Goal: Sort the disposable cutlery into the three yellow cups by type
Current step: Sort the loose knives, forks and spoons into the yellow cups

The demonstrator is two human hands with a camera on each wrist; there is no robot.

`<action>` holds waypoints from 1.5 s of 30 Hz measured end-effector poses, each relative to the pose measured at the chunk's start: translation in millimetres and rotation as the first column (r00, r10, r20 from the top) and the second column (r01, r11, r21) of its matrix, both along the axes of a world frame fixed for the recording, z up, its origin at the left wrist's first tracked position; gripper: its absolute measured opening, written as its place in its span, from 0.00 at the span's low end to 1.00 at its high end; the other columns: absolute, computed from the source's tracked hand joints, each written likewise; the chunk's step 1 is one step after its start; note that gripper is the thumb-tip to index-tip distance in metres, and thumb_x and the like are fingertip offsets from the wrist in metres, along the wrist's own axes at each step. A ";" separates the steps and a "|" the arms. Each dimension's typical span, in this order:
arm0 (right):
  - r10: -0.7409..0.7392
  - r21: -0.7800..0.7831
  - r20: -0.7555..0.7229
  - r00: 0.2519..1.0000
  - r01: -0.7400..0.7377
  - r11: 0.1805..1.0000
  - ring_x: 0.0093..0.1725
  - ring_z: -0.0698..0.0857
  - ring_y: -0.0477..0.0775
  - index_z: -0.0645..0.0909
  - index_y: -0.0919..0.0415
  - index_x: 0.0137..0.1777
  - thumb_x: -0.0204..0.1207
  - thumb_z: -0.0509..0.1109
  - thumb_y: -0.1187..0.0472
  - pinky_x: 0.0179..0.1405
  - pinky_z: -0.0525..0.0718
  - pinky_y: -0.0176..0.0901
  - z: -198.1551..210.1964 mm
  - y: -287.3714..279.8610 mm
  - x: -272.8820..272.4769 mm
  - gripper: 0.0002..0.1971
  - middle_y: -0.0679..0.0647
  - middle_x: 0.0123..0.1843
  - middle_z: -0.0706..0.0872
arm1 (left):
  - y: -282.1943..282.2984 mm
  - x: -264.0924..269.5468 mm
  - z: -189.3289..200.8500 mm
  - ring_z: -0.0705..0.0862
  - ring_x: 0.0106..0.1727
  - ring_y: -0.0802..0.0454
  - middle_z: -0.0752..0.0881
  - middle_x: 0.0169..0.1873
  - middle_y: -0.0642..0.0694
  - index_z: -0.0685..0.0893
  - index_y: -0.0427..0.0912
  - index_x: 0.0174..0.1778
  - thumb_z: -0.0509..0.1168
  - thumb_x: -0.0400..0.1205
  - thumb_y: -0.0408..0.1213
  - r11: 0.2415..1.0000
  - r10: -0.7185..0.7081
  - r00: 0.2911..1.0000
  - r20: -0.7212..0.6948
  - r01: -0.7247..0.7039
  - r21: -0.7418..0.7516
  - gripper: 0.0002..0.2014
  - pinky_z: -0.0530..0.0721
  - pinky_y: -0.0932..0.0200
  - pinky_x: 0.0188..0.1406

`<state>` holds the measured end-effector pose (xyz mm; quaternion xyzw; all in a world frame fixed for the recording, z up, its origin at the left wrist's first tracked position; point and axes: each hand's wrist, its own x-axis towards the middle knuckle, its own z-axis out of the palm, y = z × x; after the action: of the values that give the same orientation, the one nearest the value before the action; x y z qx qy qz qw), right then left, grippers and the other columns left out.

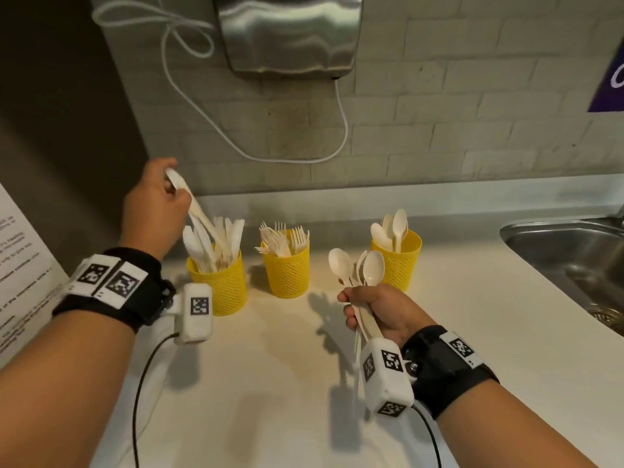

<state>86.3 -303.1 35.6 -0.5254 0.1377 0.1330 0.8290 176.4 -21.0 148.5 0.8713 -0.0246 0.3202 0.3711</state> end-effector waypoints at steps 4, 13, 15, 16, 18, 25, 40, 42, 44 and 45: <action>0.022 0.140 0.005 1.000 -0.023 0.990 0.26 0.78 0.49 0.78 0.66 0.48 0.79 0.62 0.72 0.25 0.80 0.37 3.2 -1.1 0.6 0.04 0.57 0.34 0.82 | -0.9 14.9 -46.3 0.81 0.48 0.37 0.82 0.41 0.38 0.74 0.42 0.70 0.59 0.82 0.32 0.989 -0.016 0.983 -0.184 0.042 0.139 0.19 0.75 0.49 0.48; 0.083 0.141 0.052 0.995 -0.089 0.986 0.34 0.87 0.55 0.80 0.62 0.54 0.78 0.66 0.71 0.33 0.87 0.47 2.8 2.1 -2.0 0.08 0.57 0.40 0.88 | -25.0 -8.0 -47.8 0.71 0.68 0.36 0.72 0.67 0.33 0.78 0.38 0.70 0.63 0.80 0.31 0.980 0.007 0.998 0.057 -0.019 0.200 0.20 0.69 0.48 0.69; 0.114 0.104 0.063 0.992 -0.120 0.987 0.35 0.86 0.54 0.81 0.62 0.55 0.78 0.66 0.71 0.34 0.87 0.46 4.4 5.8 -3.2 0.09 0.56 0.40 0.88 | -49.4 -22.3 -39.2 0.77 0.60 0.43 0.77 0.63 0.39 0.75 0.42 0.71 0.64 0.80 0.34 0.983 -0.159 0.986 -0.048 0.162 0.089 0.21 0.74 0.53 0.59; 0.129 0.080 0.065 0.989 -0.134 0.988 0.36 0.86 0.54 0.81 0.62 0.55 0.78 0.66 0.71 0.33 0.87 0.46 5.4 8.4 -3.8 0.09 0.56 0.40 0.88 | -63.7 -29.2 -36.7 0.80 0.56 0.47 0.81 0.60 0.44 0.73 0.46 0.72 0.66 0.80 0.37 0.956 -0.292 0.937 -0.190 0.290 -0.037 0.22 0.76 0.55 0.54; 0.164 0.029 0.064 0.984 -0.167 0.986 0.36 0.87 0.54 0.81 0.62 0.56 0.79 0.65 0.71 0.33 0.87 0.46 7.6 14.0 -4.8 0.09 0.55 0.40 0.89 | -89.4 -39.3 -39.2 0.82 0.54 0.50 0.84 0.56 0.46 0.68 0.51 0.73 0.67 0.80 0.40 0.838 -0.542 0.740 -0.399 0.439 -0.324 0.26 0.79 0.56 0.48; 0.214 -0.054 0.057 0.975 -0.211 0.976 0.36 0.88 0.53 0.81 0.64 0.51 0.80 0.65 0.70 0.35 0.88 0.47 8.9 19.5 -9.4 0.05 0.55 0.41 0.90 | -111.9 -35.7 -60.2 0.82 0.39 0.53 0.82 0.39 0.47 0.82 0.47 0.50 0.66 0.80 0.29 0.796 -0.599 0.720 -0.350 0.488 -0.358 0.08 0.85 0.63 0.36; -0.250 -0.004 0.009 0.968 0.250 0.968 0.20 0.67 0.45 0.79 0.59 0.45 0.80 0.64 0.66 0.18 0.69 0.34 2.1 -55.7 -26.0 0.05 0.51 0.26 0.75 | -211.0 -8.5 4.6 0.81 0.33 0.59 0.82 0.34 0.50 0.82 0.46 0.47 0.69 0.77 0.30 0.626 -0.778 0.583 -0.235 0.751 -0.211 0.07 0.84 0.59 0.36; -0.206 -0.131 0.048 0.977 0.211 0.969 0.22 0.67 0.46 0.79 0.59 0.43 0.80 0.63 0.66 0.19 0.68 0.36 4.4 -63.6 -28.5 0.05 0.51 0.26 0.72 | -233.0 -16.5 1.2 0.78 0.28 0.66 0.83 0.32 0.51 0.84 0.44 0.44 0.70 0.77 0.31 0.490 -0.804 0.400 -0.440 0.865 -0.108 0.04 0.78 0.67 0.32; -0.151 -0.164 0.080 0.985 0.162 0.973 0.23 0.67 0.46 0.79 0.60 0.45 0.78 0.63 0.68 0.20 0.69 0.37 7.0 -68.8 -30.7 0.05 0.51 0.27 0.71 | -248.1 -21.8 -5.6 0.82 0.36 0.63 0.88 0.39 0.49 0.86 0.45 0.45 0.71 0.77 0.35 0.380 -0.739 0.309 -0.599 0.925 0.008 0.03 0.80 0.66 0.41; -0.123 -0.158 0.089 0.988 0.136 0.978 0.23 0.67 0.47 0.80 0.60 0.46 0.77 0.63 0.70 0.21 0.69 0.37 7.5 -71.2 -31.2 0.07 0.51 0.27 0.71 | -253.6 -22.5 -8.7 0.85 0.44 0.58 0.89 0.47 0.47 0.87 0.47 0.45 0.71 0.77 0.36 0.344 -0.696 0.297 -0.654 0.937 0.060 0.03 0.81 0.63 0.50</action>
<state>55.1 -374.2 43.1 -0.5865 0.1496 0.0461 0.7946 153.9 -274.6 139.8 0.8306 -0.4497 -0.1891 0.2685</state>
